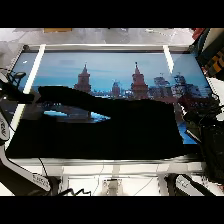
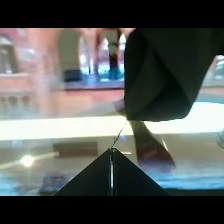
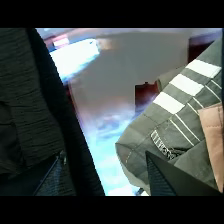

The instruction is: Fold the clothes and pants, and hang the long-sleeved shirts on hangers.

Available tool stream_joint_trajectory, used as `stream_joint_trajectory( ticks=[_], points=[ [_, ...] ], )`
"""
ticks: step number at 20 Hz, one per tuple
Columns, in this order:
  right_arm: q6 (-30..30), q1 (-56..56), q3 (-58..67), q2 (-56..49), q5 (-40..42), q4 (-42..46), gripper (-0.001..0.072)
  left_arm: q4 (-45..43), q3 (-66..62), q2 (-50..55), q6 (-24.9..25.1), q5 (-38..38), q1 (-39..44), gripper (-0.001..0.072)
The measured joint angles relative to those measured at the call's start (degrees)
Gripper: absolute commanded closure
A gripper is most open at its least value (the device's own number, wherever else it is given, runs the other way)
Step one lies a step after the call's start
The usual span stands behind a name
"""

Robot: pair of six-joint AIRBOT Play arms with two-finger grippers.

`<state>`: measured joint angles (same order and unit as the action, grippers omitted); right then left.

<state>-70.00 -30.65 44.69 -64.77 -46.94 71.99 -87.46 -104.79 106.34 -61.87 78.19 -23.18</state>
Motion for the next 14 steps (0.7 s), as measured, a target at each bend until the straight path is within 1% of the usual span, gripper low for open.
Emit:
stream_joint_trajectory(
  ticks=[2, 4, 9, 11, 12, 14],
  points=[
    [0.0, 0.0, 0.0, 0.0, 0.0, 0.02, 0.0152, 0.59, 3.26, -4.33, -0.33, -0.92, 0.17, 0.0705],
    [0.0, 0.0, 0.0, 0.0, 0.02, 0.09, 0.0153, 2.54, 11.17, -10.6, -0.81, -6.14, 0.42, 0.0704],
    [0.0, 0.0, 0.0, 0.0, 0.07, 0.22, 0.0153, 4.96, 40.33, -29.46, -2.67, -26.12, 2.54, 0.0699],
    [0.0, 0.0, 0.0, 0.0, 0.09, 0.24, 0.0153, 5.25, 48.72, -35.45, -4.24, -34.64, 3.06, 0.0698],
    [0.02, 0.0, 0.0, 0.0, 0.11, 0.24, 0.0153, 5.27, 51.54, -37.48, -4.87, -38.27, 3.19, 0.0663],
    [0.02, 0.0, 0.0, 0.0, 0.15, 0.26, 0.0153, 5.25, 55.3, -39.74, -5.25, -44.74, 3.32, 0.0206]
  ],
)
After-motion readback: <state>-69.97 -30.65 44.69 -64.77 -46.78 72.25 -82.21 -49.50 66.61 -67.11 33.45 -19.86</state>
